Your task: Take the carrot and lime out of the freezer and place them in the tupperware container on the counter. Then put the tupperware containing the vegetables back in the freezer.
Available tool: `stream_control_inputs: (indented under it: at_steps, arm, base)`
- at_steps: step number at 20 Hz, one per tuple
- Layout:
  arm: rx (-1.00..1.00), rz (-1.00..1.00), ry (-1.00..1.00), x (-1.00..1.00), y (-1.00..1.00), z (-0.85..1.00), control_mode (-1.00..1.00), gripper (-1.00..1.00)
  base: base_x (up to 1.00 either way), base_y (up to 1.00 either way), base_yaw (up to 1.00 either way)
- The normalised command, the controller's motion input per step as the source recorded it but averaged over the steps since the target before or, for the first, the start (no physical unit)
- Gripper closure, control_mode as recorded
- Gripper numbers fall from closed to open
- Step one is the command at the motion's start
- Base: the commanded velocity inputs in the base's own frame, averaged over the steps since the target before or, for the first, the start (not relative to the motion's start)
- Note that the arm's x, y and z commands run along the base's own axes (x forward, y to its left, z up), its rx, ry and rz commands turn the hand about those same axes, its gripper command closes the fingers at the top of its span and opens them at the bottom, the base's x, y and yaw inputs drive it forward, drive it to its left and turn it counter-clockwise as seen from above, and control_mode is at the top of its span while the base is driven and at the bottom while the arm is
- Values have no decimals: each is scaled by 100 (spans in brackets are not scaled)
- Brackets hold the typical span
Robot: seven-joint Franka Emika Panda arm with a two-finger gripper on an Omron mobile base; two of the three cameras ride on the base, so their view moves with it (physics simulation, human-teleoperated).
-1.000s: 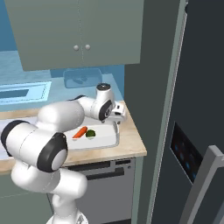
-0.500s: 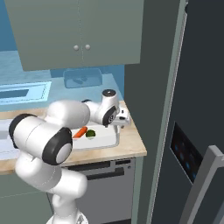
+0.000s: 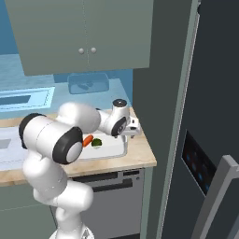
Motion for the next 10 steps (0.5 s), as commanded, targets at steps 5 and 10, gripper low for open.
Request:
stream_control_inputs:
  at_steps: [5, 10]
  arm:
    - [0, 5, 0, 29, -4, -23, -100, -100]
    - [0, 4, 2, 11, -5, -22, -100, -100]
  base:
    - [0, 0, 0]
    - [0, 0, 0]
